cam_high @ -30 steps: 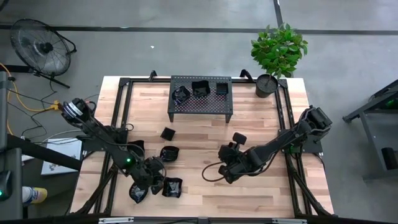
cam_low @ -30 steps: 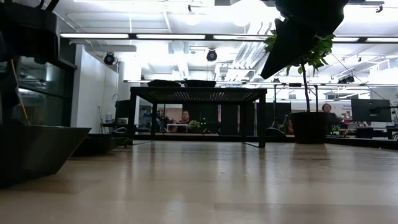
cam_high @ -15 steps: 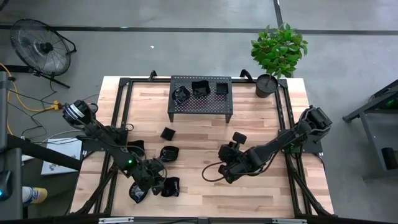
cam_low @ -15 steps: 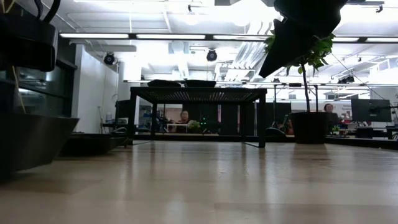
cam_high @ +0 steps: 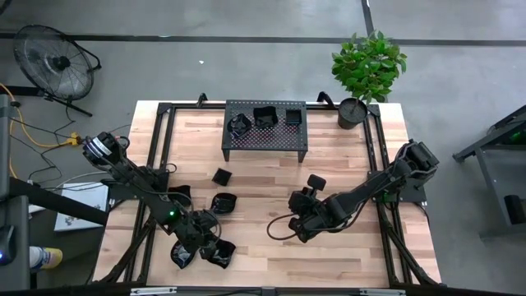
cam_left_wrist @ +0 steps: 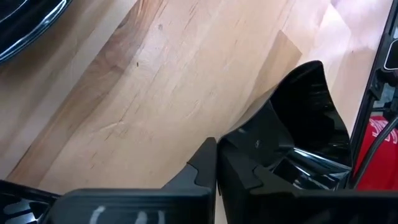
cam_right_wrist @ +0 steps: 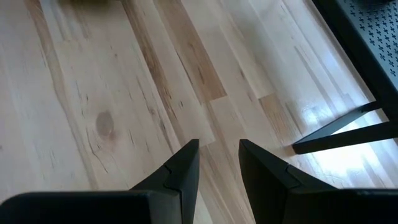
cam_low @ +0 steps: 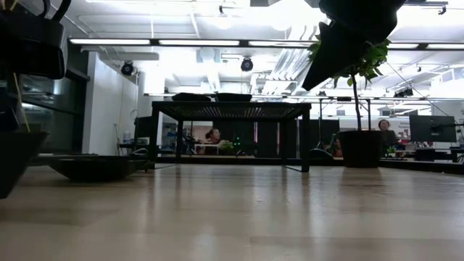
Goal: Pick & Place Mini shaped plates
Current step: Stack the distorted square plate on top of the distorted square plate on the shelf, then stack the leaf shaped plate on top of the leaf shaped plate on the shelf
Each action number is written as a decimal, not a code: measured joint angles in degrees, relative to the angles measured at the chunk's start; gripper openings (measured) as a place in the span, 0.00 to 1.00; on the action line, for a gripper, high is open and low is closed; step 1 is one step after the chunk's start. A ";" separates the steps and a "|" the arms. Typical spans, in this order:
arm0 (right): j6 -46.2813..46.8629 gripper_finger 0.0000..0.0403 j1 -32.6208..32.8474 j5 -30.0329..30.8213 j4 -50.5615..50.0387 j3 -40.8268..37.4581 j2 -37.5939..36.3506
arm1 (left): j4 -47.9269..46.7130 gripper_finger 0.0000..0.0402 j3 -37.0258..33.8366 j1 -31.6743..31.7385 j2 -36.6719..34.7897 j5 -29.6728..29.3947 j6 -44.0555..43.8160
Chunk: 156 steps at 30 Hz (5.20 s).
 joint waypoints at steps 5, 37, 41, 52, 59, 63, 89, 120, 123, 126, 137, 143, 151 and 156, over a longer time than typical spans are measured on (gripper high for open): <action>0.29 0.27 0.00 -0.01 -0.01 0.00 0.00 | -0.09 0.00 0.00 0.00 -0.19 -0.57 1.44; 13.47 0.27 2.03 -1.28 0.49 -6.73 0.00 | -43.77 0.00 49.12 34.22 -0.22 4.81 57.82; 15.35 0.27 3.00 -0.32 0.51 -6.73 0.00 | -43.98 0.00 54.07 40.64 -0.22 4.81 63.62; 18.43 0.27 4.46 0.19 1.61 -6.73 0.00 | -42.73 0.00 56.52 61.82 -0.18 7.00 59.89; 18.38 0.27 4.46 0.21 2.81 -6.71 0.00 | -38.55 0.00 56.58 72.50 2.06 14.84 55.24; 18.38 0.27 4.46 0.21 2.80 -6.71 0.00 | -36.54 0.00 56.54 76.07 4.93 19.27 53.09; 17.81 0.27 4.46 1.06 3.92 -6.69 0.00 | -34.88 0.01 56.52 78.40 12.76 21.46 47.45; 17.88 0.27 4.46 -0.91 3.97 -6.69 0.00 | -35.06 0.18 56.52 78.36 11.62 23.09 56.40; 17.92 0.27 4.46 -0.91 4.13 -6.69 0.00 | -33.93 0.18 56.52 78.36 10.84 21.78 59.11; 18.01 0.27 4.46 -0.93 4.19 -6.69 0.00 | -33.99 0.18 56.52 78.38 9.19 21.00 63.99; 18.01 0.27 4.46 -1.37 4.61 -6.67 0.00 | -50.03 0.18 56.52 75.00 1.14 19.47 86.18; 17.99 0.27 4.46 -1.85 5.75 -6.67 0.00 | -65.04 0.18 56.54 68.36 -1.41 13.25 89.45; 18.91 0.27 4.46 -1.87 6.13 -6.67 0.00 | -78.80 0.18 56.52 52.02 -3.85 1.13 85.43; 20.69 0.27 4.48 -2.41 6.11 -6.68 0.00 | -82.98 0.18 55.65 39.33 -3.90 -5.55 77.41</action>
